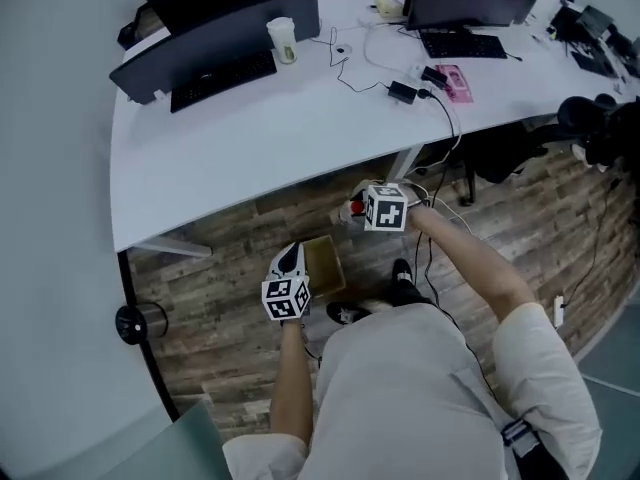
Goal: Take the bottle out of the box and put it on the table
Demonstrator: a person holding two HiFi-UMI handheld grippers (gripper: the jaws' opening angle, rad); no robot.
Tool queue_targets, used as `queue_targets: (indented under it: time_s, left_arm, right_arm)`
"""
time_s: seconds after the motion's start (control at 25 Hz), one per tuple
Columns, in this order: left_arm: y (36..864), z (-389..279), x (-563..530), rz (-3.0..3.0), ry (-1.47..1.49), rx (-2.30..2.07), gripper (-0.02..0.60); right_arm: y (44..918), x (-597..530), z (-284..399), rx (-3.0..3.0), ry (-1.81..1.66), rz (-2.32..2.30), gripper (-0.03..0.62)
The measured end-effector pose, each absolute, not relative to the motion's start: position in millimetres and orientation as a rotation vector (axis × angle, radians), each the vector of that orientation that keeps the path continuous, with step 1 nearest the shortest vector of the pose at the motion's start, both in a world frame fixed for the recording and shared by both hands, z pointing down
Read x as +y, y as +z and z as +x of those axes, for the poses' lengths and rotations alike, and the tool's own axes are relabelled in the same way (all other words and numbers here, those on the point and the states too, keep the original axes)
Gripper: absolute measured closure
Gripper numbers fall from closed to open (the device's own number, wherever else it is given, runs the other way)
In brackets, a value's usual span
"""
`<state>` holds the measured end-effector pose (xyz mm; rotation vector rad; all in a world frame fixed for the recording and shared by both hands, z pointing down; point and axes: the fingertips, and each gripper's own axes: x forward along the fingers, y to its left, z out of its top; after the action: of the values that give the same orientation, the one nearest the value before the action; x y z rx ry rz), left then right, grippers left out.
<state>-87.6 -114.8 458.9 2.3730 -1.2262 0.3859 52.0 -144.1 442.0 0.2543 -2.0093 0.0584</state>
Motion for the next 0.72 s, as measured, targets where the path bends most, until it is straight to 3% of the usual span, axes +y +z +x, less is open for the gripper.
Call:
queue_targets:
  time_s: [0.72]
  left_arm:
    - [378, 15, -206, 2.595, 0.411, -1.069, 0.569]
  right_arm:
    - [304, -232, 113, -1.991, 0.127, 0.324, 0.413]
